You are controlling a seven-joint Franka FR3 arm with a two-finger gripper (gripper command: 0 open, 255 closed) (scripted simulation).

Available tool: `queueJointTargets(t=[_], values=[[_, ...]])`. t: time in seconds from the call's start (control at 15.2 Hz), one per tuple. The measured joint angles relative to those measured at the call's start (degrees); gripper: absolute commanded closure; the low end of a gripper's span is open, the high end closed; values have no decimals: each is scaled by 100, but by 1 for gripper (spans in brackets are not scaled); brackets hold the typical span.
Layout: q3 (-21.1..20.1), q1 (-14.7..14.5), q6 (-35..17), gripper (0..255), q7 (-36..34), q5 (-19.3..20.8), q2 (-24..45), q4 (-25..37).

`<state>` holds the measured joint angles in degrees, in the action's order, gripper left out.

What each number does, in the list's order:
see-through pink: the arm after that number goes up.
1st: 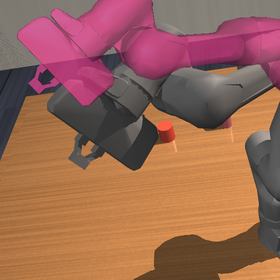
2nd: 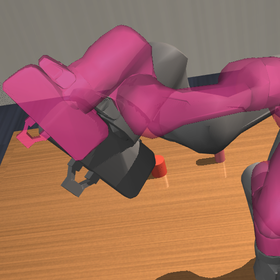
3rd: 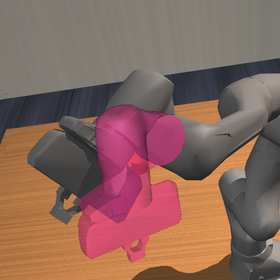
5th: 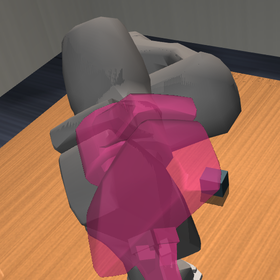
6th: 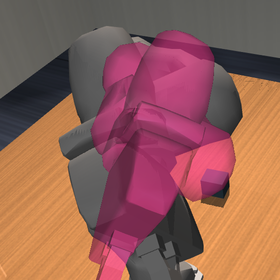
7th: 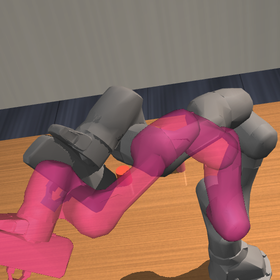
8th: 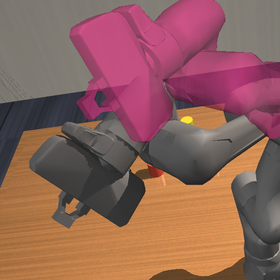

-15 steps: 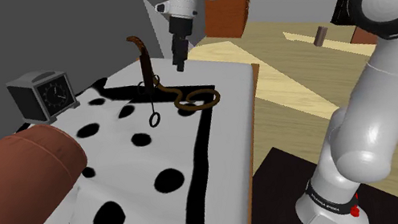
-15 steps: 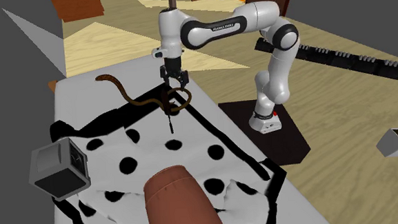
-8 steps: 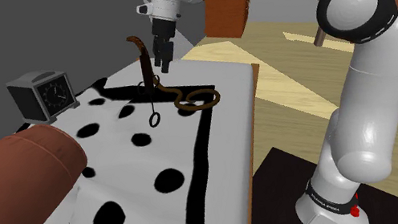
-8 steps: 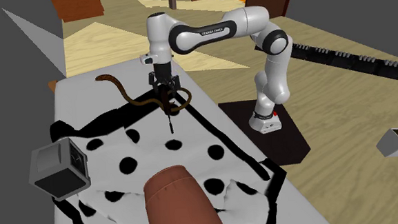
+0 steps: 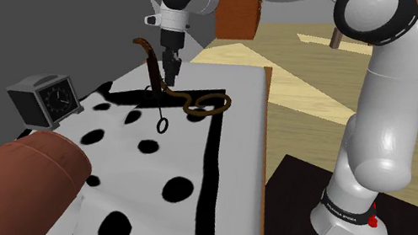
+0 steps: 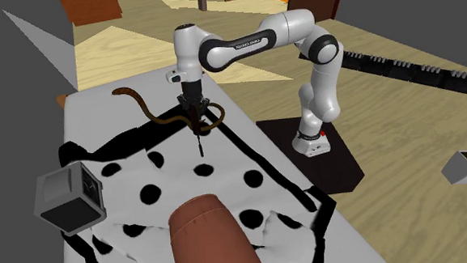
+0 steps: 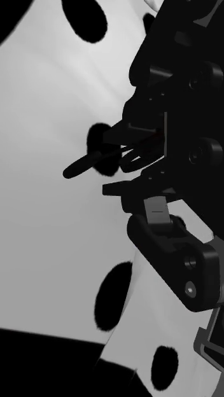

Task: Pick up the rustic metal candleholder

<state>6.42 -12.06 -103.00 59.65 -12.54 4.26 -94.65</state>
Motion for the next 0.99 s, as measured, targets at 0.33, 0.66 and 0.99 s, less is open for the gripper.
queueJointTargets(t=[0.33,0.66,0.99], values=[[0,0,-9,255,1,0,-4,-6],[5,6,89,255,-9,1,18,110],[13,18,463,255,-73,7,69,539]])
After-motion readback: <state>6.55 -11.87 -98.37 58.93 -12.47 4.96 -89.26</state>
